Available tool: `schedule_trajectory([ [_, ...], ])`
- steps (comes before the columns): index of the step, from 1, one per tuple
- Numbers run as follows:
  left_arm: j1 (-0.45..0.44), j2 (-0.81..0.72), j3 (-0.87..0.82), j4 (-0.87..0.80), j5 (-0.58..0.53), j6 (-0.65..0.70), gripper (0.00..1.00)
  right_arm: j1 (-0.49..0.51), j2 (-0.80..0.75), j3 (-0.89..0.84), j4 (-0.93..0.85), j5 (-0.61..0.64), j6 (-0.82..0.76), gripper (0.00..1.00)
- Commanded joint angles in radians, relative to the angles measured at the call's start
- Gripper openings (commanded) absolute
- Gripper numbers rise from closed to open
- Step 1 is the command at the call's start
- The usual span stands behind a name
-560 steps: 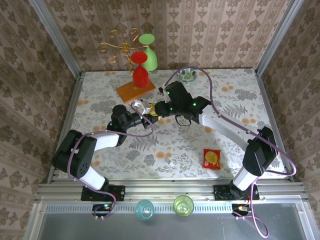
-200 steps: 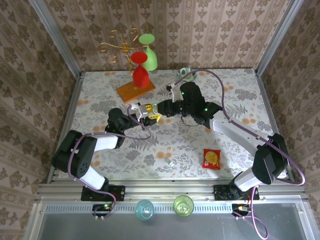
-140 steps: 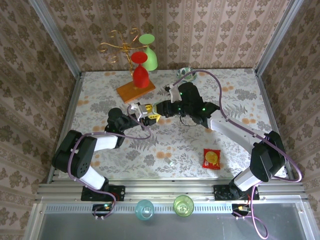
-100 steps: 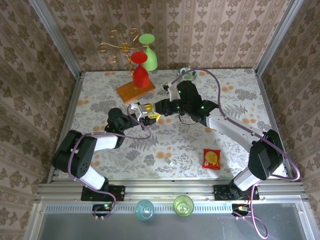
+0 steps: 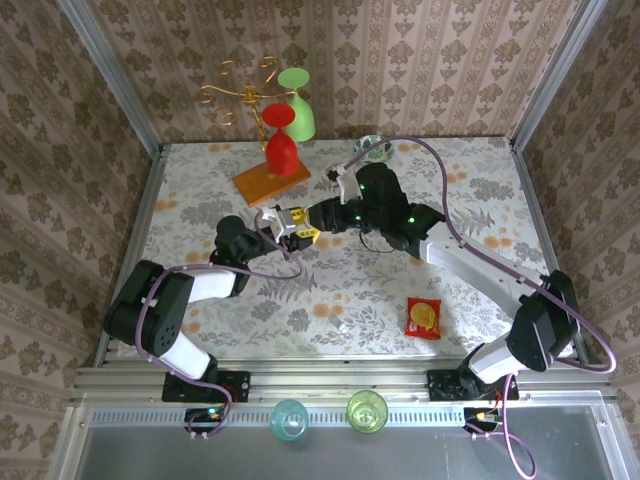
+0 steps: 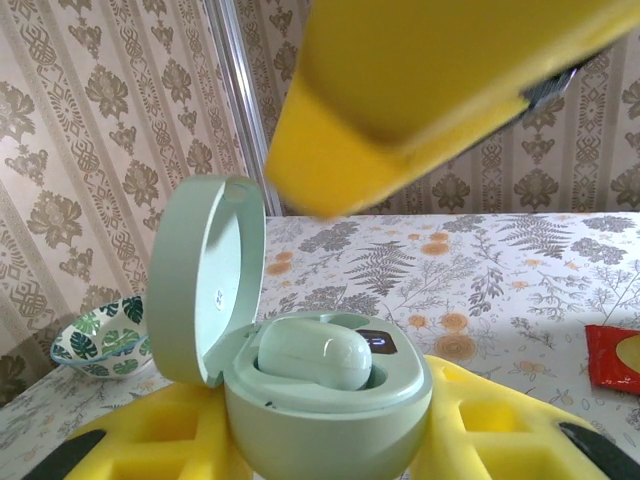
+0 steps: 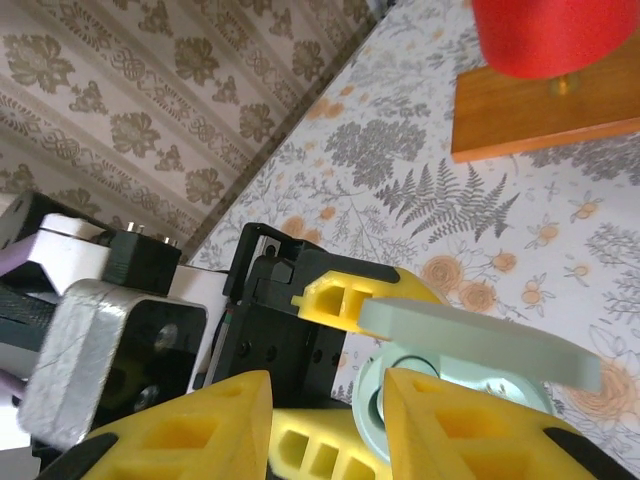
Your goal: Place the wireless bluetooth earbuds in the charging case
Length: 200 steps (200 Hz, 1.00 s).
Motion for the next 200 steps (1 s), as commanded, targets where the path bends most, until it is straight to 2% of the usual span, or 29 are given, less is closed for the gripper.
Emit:
schedule_trajectory([
  [1, 0.0, 0.011, 0.0, 0.032, -0.038, 0.039, 0.19, 0.011, -0.02, -0.015, -0.001, 0.119, 0.021, 0.33],
  [36, -0.006, 0.007, -0.007, 0.025, -0.132, 0.067, 0.18, 0.063, 0.032, 0.045, -0.088, 0.237, 0.003, 0.32],
  [125, -0.007, 0.001, -0.015, 0.022, -0.12, 0.07, 0.18, 0.088, 0.116, 0.136, -0.138, 0.347, 0.024, 0.3],
  [200, -0.006, -0.003, -0.016, 0.019, -0.12, 0.069, 0.18, 0.088, 0.184, 0.189, -0.174, 0.313, 0.04, 0.26],
])
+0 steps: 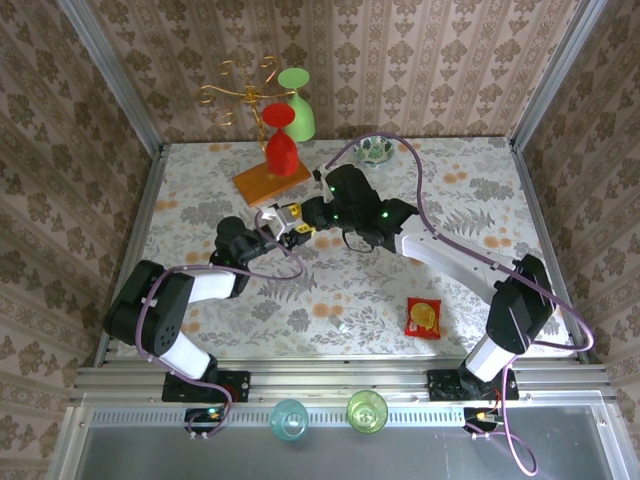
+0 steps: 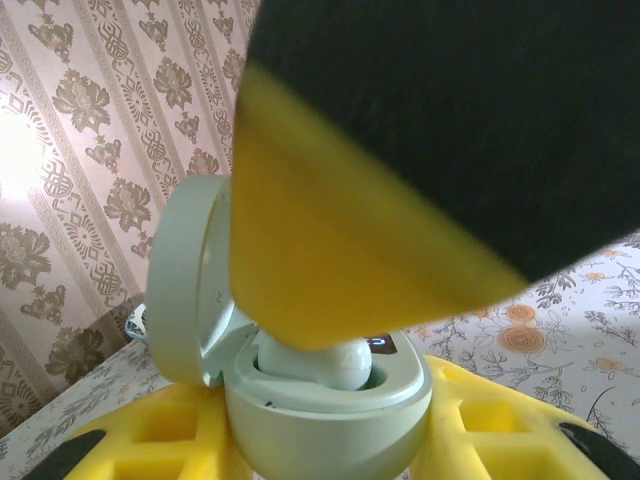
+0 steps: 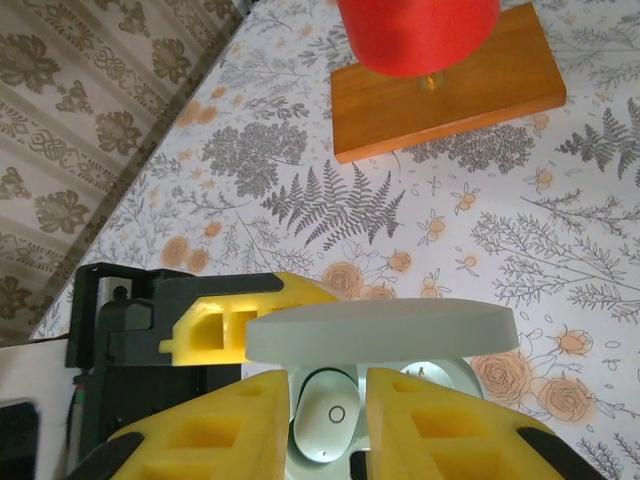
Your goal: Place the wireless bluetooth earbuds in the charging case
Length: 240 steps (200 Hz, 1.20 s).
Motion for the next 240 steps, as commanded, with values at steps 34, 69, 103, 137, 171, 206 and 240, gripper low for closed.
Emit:
schedule_trajectory([
  [34, -0.006, -0.006, -0.005, 0.021, -0.001, 0.018, 0.18, -0.001, 0.048, 0.051, -0.061, -0.016, 0.012, 0.26],
  [69, -0.005, -0.016, -0.007, 0.015, -0.013, 0.025, 0.18, 0.003, 0.075, 0.078, -0.11, -0.022, -0.014, 0.23],
  [103, -0.005, -0.033, 0.0, -0.026, -0.026, 0.042, 0.18, 0.01, 0.101, 0.1, -0.17, -0.031, -0.039, 0.21],
  [137, -0.005, -0.029, -0.002, -0.03, -0.026, 0.047, 0.18, 0.009, 0.085, 0.086, -0.151, -0.026, -0.019, 0.13],
  [171, -0.006, -0.019, -0.015, -0.015, -0.021, 0.043, 0.18, -0.001, 0.043, 0.079, -0.125, -0.007, -0.022, 0.12],
  [206, -0.005, -0.012, -0.028, -0.015, -0.011, 0.042, 0.18, -0.022, -0.001, 0.058, -0.09, 0.0, -0.016, 0.12],
  [240, -0.005, -0.001, -0.031, -0.014, -0.001, 0.033, 0.18, -0.033, -0.02, 0.05, -0.085, 0.001, -0.021, 0.12],
])
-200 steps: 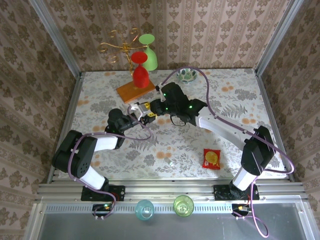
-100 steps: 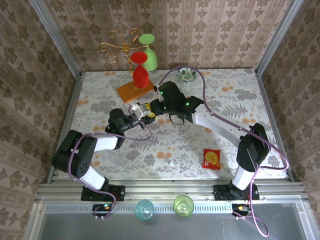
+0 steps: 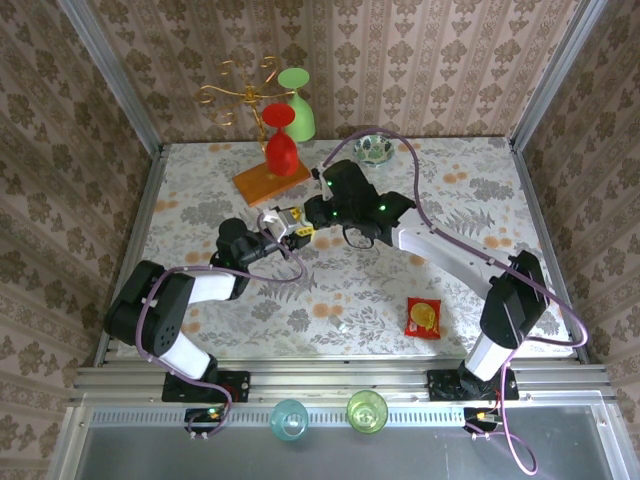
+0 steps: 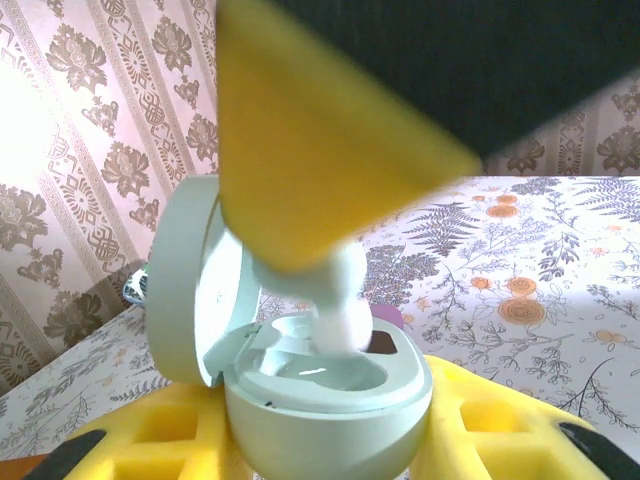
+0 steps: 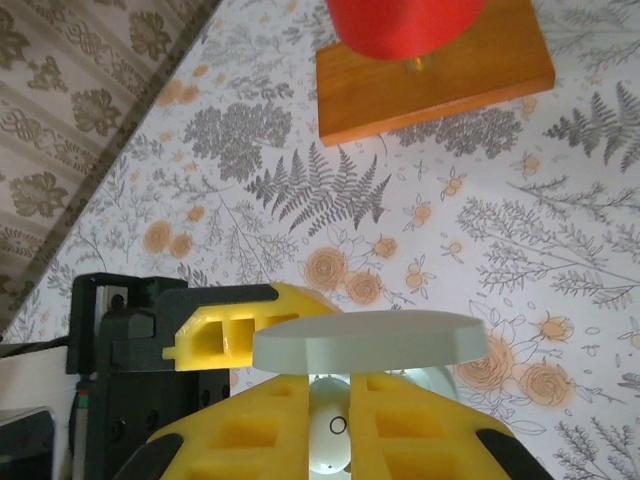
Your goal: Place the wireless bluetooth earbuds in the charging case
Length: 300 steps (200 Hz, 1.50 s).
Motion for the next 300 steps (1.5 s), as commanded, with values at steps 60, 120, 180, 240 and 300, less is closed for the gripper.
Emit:
schedule_trajectory([
  [60, 0.007, -0.011, -0.006, 0.058, 0.075, -0.059, 0.18, -0.024, -0.056, -0.035, 0.004, 0.017, -0.024, 0.13],
  [120, 0.023, -0.01, -0.006, 0.114, 0.084, -0.143, 0.18, -0.032, -0.051, -0.064, 0.011, 0.016, -0.026, 0.13],
  [180, 0.024, -0.018, -0.001, 0.117, 0.098, -0.162, 0.18, -0.034, -0.049, -0.082, 0.038, 0.008, -0.032, 0.13],
  [240, 0.027, -0.022, 0.006, 0.123, 0.097, -0.192, 0.18, -0.034, -0.061, -0.085, 0.048, -0.061, -0.104, 0.22],
  [300, 0.027, -0.023, 0.01, 0.124, 0.105, -0.205, 0.18, -0.038, -0.105, -0.091, 0.053, -0.022, -0.11, 0.44],
])
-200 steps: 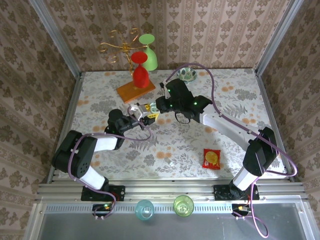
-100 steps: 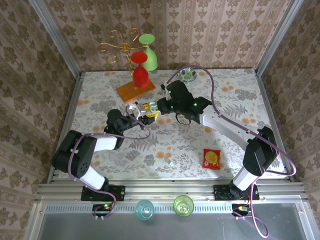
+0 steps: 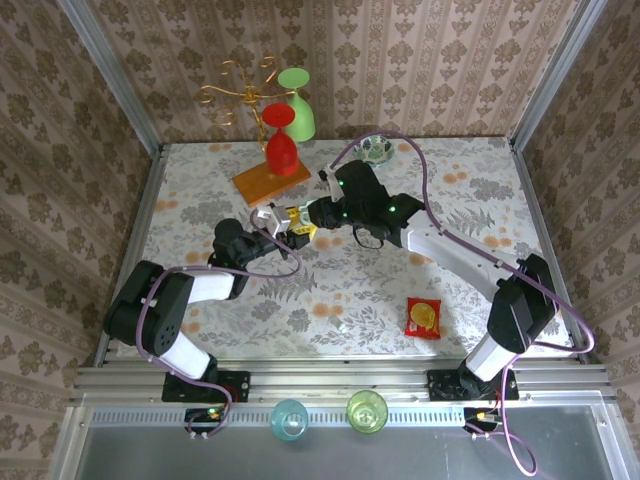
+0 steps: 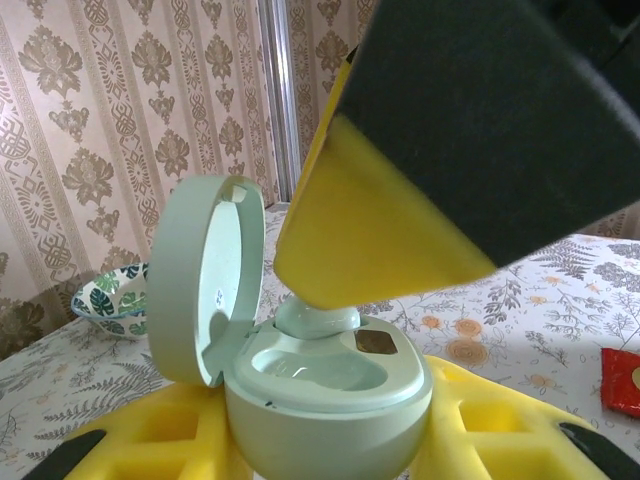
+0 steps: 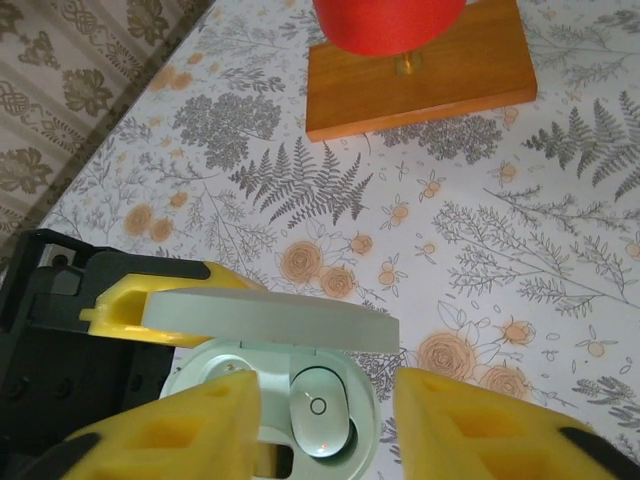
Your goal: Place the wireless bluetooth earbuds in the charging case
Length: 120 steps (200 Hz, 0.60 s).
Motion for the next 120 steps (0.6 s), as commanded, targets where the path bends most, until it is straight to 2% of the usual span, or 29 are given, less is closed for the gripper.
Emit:
schedule_trajectory([
  [1, 0.011, -0.022, 0.01, 0.048, 0.023, -0.023, 0.18, -0.007, -0.063, -0.017, 0.021, 0.019, -0.008, 0.45],
  [25, 0.012, -0.018, 0.007, 0.052, 0.025, -0.015, 0.18, -0.013, -0.104, -0.053, 0.056, 0.019, 0.002, 0.47],
  [69, 0.042, -0.027, -0.013, 0.055, 0.022, 0.02, 0.18, -0.065, -0.256, -0.26, 0.17, -0.021, 0.098, 0.5],
  [96, 0.062, -0.034, -0.016, 0.053, 0.01, 0.02, 0.18, -0.066, -0.275, -0.319, 0.052, -0.032, 0.112, 0.51],
  [120, 0.078, -0.022, -0.013, 0.055, -0.003, 0.024, 0.18, -0.011, -0.277, -0.385, -0.03, 0.007, 0.095, 0.52],
])
